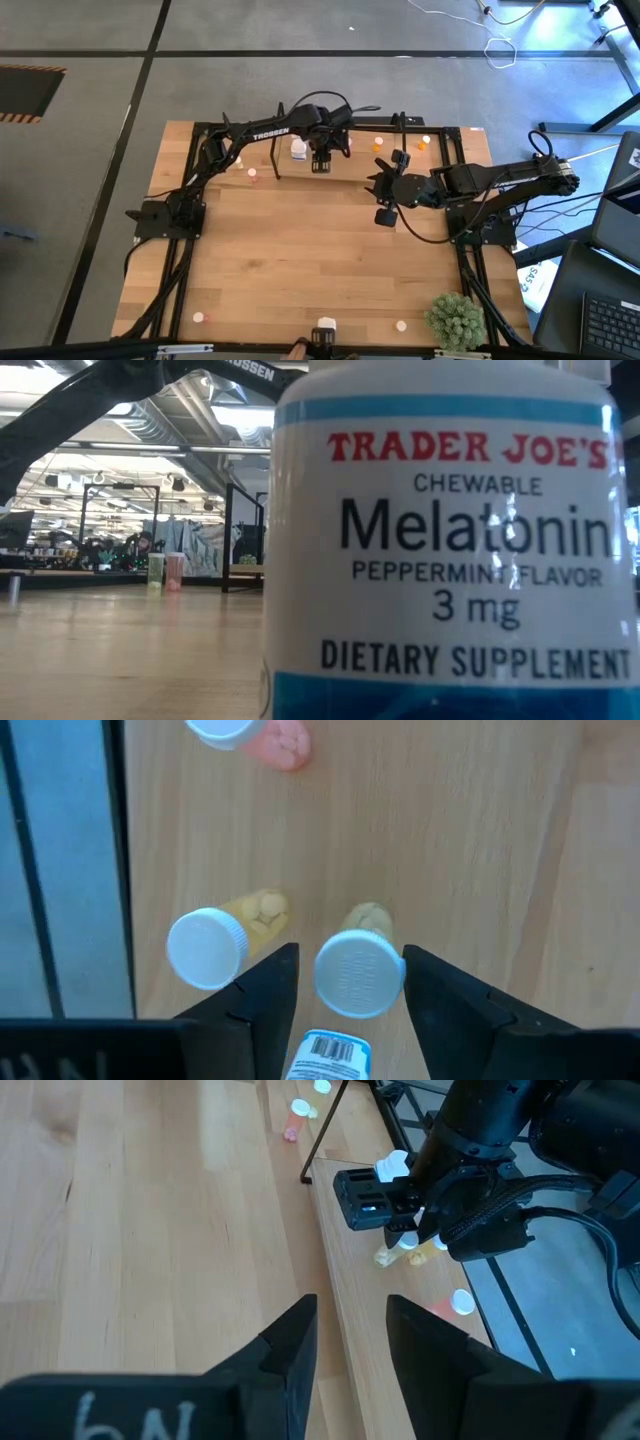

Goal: Pick and place medicine bottles onto shelf by color
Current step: Put the bottom yellow pill bottle on the shelf aligned with the other yellow pill bottle, then put the bottom red pill bottle on the shelf aligned with the other red pill bottle

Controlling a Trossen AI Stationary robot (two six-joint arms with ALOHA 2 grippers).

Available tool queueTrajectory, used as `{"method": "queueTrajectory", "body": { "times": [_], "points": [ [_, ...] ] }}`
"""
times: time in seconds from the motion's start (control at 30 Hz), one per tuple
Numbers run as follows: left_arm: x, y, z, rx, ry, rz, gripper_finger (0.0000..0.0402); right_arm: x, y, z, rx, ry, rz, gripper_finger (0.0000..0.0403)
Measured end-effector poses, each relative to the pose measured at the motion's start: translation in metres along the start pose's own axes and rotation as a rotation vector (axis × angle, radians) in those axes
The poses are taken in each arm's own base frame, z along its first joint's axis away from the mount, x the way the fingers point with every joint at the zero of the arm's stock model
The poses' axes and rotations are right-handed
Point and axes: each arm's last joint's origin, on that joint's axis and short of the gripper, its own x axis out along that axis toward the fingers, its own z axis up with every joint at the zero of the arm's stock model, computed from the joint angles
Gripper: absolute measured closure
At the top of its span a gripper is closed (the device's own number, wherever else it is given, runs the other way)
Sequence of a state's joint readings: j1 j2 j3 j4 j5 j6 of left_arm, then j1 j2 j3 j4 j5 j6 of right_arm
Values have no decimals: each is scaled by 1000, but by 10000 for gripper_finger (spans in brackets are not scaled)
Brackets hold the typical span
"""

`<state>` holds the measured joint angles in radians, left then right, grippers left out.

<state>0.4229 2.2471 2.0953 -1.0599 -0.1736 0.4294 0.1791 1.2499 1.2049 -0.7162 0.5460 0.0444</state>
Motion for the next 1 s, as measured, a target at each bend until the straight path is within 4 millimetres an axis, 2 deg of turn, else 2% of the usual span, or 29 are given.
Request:
{"method": "queueTrajectory", "body": {
  "times": [0.57, 0.9, 1.0],
  "points": [
    [-4, -5, 3, 66, 1, 22, 229, 0, 0, 0, 1, 0, 0, 278],
    [-39, -10, 4, 82, -27, 98, 229, 0, 0, 0, 2, -3, 0, 278],
    [-54, -17, 6, 61, -57, 114, 229, 0, 0, 1, 5, -7, 0, 278]
  ]
}}
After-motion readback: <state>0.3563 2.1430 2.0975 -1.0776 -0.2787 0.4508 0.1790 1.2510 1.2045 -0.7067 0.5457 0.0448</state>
